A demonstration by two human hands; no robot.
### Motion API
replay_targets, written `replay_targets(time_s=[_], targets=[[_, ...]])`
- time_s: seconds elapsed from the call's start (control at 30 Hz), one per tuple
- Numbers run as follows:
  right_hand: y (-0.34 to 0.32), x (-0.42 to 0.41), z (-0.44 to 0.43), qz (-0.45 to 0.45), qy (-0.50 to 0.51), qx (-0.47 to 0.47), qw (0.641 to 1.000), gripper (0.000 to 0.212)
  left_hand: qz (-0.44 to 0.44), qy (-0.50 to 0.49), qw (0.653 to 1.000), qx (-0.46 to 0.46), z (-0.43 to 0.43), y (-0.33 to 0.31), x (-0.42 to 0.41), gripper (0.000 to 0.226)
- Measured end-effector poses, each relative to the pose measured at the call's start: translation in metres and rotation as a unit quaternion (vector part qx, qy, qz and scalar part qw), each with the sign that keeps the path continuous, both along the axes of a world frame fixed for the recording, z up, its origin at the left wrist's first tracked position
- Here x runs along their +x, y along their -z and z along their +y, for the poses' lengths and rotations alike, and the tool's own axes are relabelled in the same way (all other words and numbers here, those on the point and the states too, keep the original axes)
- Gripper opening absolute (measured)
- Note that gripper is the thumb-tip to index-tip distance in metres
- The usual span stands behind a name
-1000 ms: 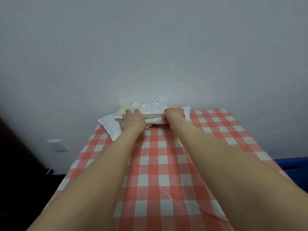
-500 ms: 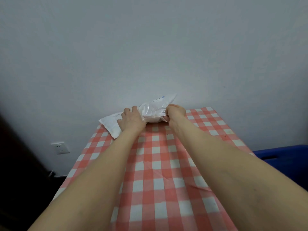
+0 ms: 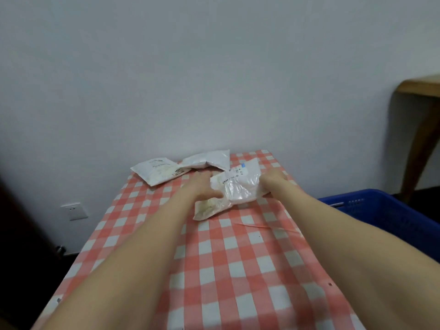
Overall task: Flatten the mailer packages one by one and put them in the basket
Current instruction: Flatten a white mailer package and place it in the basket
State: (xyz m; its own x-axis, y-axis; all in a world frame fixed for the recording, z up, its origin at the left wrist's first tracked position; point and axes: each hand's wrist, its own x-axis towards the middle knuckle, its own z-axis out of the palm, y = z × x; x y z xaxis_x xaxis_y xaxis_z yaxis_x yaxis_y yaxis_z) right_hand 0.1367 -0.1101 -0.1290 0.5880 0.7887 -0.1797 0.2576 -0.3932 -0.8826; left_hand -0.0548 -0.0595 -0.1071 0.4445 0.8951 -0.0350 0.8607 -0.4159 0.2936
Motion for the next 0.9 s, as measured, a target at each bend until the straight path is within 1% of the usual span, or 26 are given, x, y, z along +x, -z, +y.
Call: replay_targets(time_s=[0.07,0.1,0.13,0.2,0.27,0.33,0.47,0.53,0.6,0.7,0.8,0.9], targets=[[-0.007,0.000,-0.011,-0.135,0.002,-0.055,0.989,0.020,-0.005,0.002,1.000,0.016,-0.004,0.001,0.000,0.073],[-0.008,0.001,-0.013,-0.201,0.005,-0.066,0.977,0.029,-0.005,0.005,1.000,0.022,-0.004,0.001,0.000,0.070],[-0.012,-0.002,-0.015,-0.249,0.000,-0.053,0.967,0.036,0.000,0.009,1.000,0.028,-0.006,0.000,0.000,0.067],[-0.017,-0.008,-0.018,-0.316,-0.062,-0.021,0.947,0.038,0.012,0.013,0.999,0.039,-0.007,0.001,0.000,0.064],[-0.015,-0.016,-0.018,-0.359,-0.153,-0.017,0.920,0.036,0.026,0.020,0.998,0.048,-0.007,0.004,0.000,0.065],[-0.011,-0.024,-0.017,-0.387,-0.213,-0.034,0.897,0.040,0.043,0.028,0.997,0.056,-0.006,0.009,0.000,0.066],[0.006,-0.030,-0.006,-0.447,-0.262,-0.097,0.849,0.056,0.088,0.044,0.994,0.036,-0.002,0.021,0.003,0.065],[0.012,-0.029,-0.002,-0.459,-0.273,-0.112,0.838,0.057,0.112,0.052,0.992,0.029,0.000,0.025,0.005,0.064],[0.017,-0.027,0.002,-0.462,-0.285,-0.123,0.831,0.056,0.117,0.063,0.991,0.033,0.003,0.029,0.007,0.055],[0.017,-0.028,0.005,-0.463,-0.302,-0.139,0.821,0.048,0.120,0.078,0.989,0.043,0.005,0.031,0.010,0.039],[0.015,-0.027,0.009,-0.453,-0.320,-0.152,0.818,0.030,0.132,0.088,0.986,0.046,0.005,0.032,0.012,0.026],[0.014,-0.026,0.010,-0.451,-0.327,-0.156,0.815,0.020,0.152,0.095,0.982,0.057,0.003,0.031,0.015,0.018]])
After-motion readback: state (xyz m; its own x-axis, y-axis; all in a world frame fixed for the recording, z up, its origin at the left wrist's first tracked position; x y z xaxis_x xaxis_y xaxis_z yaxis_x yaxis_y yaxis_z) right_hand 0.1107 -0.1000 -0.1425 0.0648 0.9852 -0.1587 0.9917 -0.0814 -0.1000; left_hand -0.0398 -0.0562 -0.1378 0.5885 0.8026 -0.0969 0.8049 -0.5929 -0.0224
